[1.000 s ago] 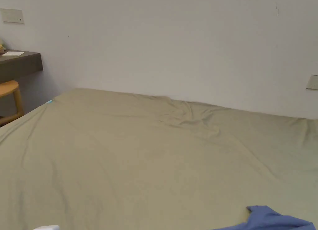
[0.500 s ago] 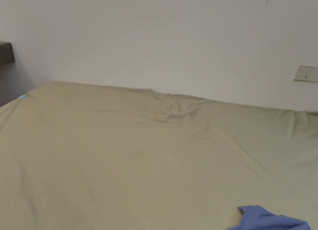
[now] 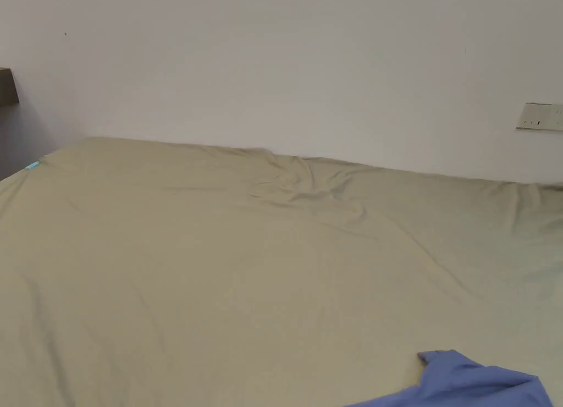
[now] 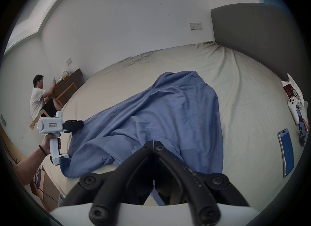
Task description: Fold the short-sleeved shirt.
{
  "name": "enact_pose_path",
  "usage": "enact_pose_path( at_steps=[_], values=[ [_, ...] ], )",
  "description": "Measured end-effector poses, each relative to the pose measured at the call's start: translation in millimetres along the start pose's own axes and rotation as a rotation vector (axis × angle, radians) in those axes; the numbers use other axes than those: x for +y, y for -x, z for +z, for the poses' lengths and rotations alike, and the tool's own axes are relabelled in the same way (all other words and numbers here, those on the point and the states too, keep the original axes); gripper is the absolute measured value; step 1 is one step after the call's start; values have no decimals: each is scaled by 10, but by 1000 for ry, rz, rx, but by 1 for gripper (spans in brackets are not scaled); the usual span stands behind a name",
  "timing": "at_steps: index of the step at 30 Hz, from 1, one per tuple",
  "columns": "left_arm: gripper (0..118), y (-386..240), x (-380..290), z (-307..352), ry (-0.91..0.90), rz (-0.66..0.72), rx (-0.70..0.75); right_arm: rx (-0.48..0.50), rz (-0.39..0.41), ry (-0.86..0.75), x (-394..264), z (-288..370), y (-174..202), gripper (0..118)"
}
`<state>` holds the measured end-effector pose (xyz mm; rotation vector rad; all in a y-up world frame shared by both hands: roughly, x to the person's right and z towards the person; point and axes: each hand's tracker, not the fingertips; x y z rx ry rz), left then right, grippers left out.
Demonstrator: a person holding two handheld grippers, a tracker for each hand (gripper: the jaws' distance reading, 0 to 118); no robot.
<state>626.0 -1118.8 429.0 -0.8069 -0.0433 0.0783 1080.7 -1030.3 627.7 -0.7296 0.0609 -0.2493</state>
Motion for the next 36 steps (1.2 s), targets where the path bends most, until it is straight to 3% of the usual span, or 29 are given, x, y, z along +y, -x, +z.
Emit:
enact_pose_path(
  at_steps=[1,2,3,9,12,13,15,17,23,32,36],
  values=[
    [33,13,25,5,0,9,2,-3,-4,0,-11,3,-12,3],
    [2,30,47,9,2,41,-26,-6,-8,0,-13,0,-25,3],
    [3,-3,100,57,15,91,-74,-9,-13,3,-7,-14,-52,3],
    [3,-100,137,105,27,23,-24,-50,2,-31,330,-319,-352,3],
    [3,-114,103,27,45,18,-9,-36,-93,-62,618,-713,-627,5],
    [3,-125,82,18,40,19,-8,-26,-132,-45,710,-845,-755,17],
    [3,-187,72,65,21,13,5,-44,-177,-39,862,-1090,-919,71],
    [3,-192,65,64,17,9,6,-81,-181,-45,993,-1279,-1081,96],
    [3,-116,82,64,18,61,-33,-247,-129,-37,1350,-1726,-1425,93],
    [3,-149,88,69,15,51,-32,-239,-41,129,1486,-2168,-1434,83],
    [3,-144,92,66,17,52,-33,-302,36,195,1415,-2317,-1353,75]
  ],
)
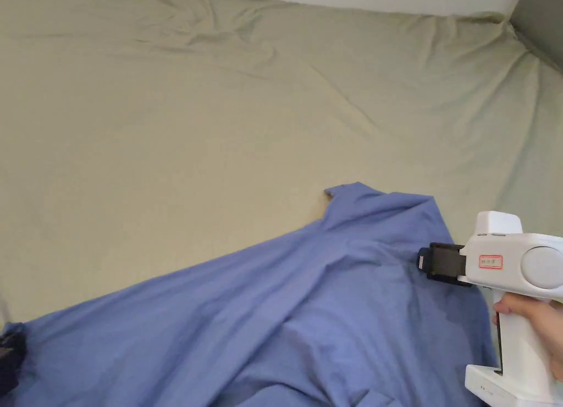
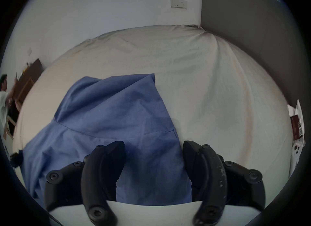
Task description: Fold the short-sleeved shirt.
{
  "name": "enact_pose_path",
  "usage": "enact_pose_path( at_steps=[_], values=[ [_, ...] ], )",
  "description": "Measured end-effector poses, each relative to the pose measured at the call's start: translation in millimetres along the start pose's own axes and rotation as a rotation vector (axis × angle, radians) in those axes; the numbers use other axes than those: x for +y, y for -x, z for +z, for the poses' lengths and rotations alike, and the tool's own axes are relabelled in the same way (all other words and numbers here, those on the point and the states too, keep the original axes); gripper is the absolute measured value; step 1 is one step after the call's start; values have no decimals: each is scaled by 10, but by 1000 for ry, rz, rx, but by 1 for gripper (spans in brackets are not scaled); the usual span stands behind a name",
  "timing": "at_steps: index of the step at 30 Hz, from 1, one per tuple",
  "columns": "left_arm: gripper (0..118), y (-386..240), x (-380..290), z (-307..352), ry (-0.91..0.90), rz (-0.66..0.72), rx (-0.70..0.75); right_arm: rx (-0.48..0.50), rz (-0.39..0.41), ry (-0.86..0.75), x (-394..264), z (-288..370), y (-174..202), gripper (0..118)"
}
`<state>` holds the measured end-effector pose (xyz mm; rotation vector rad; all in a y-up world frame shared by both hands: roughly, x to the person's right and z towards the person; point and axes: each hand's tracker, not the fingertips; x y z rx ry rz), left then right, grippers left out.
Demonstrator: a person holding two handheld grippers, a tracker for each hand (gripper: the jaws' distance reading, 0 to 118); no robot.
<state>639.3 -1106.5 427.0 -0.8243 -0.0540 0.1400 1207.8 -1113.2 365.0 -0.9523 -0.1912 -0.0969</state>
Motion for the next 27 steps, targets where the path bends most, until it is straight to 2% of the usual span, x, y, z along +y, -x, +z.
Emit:
enact_pose_path(
  at_steps=[1,2,3,4,5,6,7,9,14,19,23,27],
  values=[
    [3,-7,1,1,0,-2,1,-3,11,-18,-1,6,38,73],
    [3,-15,2,1,1,-4,4,-13,13,-17,5,21,60,64],
    [3,-5,-4,-5,1,-6,6,3,9,-15,12,44,65,48],
    [3,-9,-4,-5,1,-7,8,9,25,-23,20,77,80,20],
    [3,-16,0,-3,1,-8,10,17,54,-24,33,97,94,4],
    [3,-31,13,3,4,-4,15,79,52,4,41,103,125,4],
    [3,-20,20,-2,8,3,20,-15,62,23,59,126,158,4],
    [3,-39,70,14,24,12,30,-11,102,11,91,203,205,4],
    [3,-60,196,129,32,-3,29,36,-3,-60,200,512,76,4],
    [3,-99,471,511,-68,64,-69,125,35,-154,220,1087,72,4],
    [3,-201,766,787,-137,30,-92,129,91,-227,273,1572,179,4],
    [3,-375,1117,1123,-202,-28,-145,150,89,-315,383,2027,238,4]
  ],
)
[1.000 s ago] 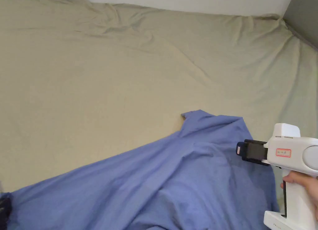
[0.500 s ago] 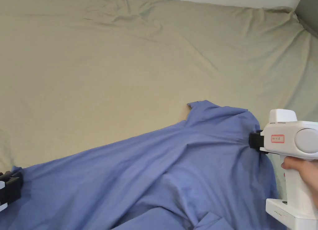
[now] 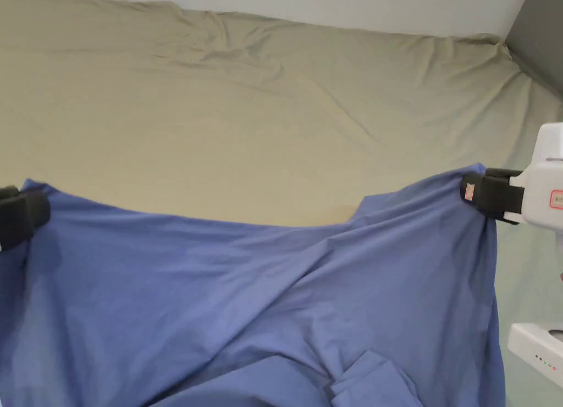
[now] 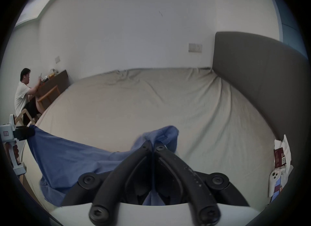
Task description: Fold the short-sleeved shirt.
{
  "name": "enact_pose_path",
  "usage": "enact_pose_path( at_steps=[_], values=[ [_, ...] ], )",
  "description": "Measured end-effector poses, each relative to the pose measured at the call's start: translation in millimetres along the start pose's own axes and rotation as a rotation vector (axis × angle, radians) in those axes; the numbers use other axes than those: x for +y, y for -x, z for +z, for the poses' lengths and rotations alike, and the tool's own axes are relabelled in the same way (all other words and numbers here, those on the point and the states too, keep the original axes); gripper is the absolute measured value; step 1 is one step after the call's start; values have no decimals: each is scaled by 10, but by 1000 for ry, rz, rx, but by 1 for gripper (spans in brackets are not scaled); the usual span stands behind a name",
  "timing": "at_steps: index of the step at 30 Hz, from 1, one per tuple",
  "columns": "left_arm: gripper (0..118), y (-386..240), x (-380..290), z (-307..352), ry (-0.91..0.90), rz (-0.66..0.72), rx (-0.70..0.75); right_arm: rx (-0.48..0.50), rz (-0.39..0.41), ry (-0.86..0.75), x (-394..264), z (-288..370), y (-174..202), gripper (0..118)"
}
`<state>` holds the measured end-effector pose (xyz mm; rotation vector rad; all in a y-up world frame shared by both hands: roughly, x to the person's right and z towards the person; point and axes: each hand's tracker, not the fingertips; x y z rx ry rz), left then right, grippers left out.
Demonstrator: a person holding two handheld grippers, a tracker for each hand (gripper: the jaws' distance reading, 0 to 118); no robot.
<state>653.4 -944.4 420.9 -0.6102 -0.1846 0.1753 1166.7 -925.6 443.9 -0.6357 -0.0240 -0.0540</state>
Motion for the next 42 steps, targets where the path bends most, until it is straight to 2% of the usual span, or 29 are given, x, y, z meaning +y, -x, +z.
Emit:
enact_pose_path(
  at_steps=[8,12,23,26,29,32,37,42],
  values=[
    [3,-279,891,377,-132,-80,-32,36,7,-161,533,652,86,4],
    [3,-364,1392,480,-180,-81,-45,7,38,-232,919,851,100,4],
    [3,-639,2536,748,-349,-199,84,-104,57,-424,2008,1157,63,4],
    [3,-697,2825,756,-394,-179,103,-138,59,-462,2304,1145,65,4],
    [3,-736,3103,718,-441,-142,142,-230,74,-478,2554,1047,85,4],
    [3,-784,3285,648,-481,-122,162,-240,49,-502,2751,912,92,4],
    [3,-891,3429,372,-512,-204,228,-314,43,-503,3104,611,137,4],
    [3,-920,3627,-20,-529,-158,266,-352,27,-526,3414,318,257,4]
  ],
)
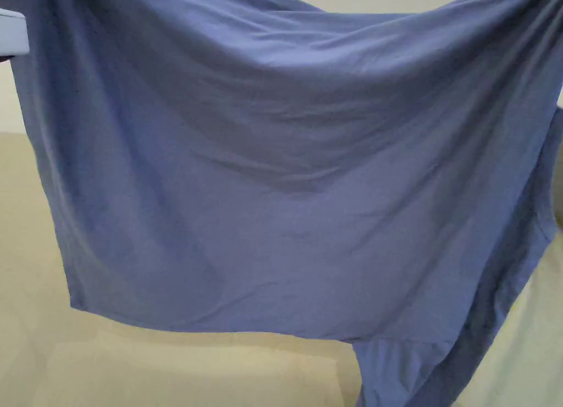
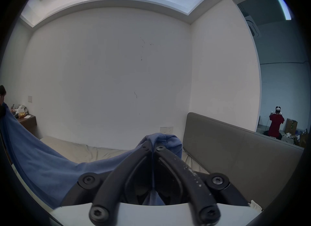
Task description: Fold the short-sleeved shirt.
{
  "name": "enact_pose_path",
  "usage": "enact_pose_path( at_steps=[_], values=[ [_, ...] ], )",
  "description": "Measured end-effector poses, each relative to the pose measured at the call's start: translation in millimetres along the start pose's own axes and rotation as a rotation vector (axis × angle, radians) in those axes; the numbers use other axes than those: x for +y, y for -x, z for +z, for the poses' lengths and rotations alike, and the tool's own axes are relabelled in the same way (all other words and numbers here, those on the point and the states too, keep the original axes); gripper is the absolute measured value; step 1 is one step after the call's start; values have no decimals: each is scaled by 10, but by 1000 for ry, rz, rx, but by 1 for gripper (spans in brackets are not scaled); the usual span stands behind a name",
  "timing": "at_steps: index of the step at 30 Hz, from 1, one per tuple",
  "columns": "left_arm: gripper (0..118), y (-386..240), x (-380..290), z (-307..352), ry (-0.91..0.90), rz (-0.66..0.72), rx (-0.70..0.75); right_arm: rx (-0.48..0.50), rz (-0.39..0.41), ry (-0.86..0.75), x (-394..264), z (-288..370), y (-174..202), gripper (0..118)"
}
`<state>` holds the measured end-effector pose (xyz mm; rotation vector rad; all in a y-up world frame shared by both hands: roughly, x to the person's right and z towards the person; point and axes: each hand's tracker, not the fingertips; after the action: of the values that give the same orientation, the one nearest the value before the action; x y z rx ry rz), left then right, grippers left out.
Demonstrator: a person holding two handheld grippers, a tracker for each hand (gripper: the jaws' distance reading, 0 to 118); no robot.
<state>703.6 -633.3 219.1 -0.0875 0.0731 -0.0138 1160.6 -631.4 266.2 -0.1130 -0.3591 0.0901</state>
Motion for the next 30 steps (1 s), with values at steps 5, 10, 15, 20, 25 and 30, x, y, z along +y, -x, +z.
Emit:
enact_pose_path(
  at_steps=[5,10,15,20,25,30],
  values=[
    [3,-108,7,-300,-16,-35,47,-9,3,-46,90,-233,166,4],
    [3,-82,13,-423,-54,22,53,-13,-30,-85,122,-325,143,4],
    [3,-113,-221,-513,-87,34,95,-16,-38,-69,-56,-388,152,4],
    [3,-89,-649,-606,31,66,77,1,-14,3,-438,-428,194,4],
    [3,-119,-1463,-490,182,-84,66,114,-71,175,-1208,-443,249,4],
    [3,-93,-2225,-168,349,-110,14,163,42,320,-2042,-211,348,4]
  ],
)
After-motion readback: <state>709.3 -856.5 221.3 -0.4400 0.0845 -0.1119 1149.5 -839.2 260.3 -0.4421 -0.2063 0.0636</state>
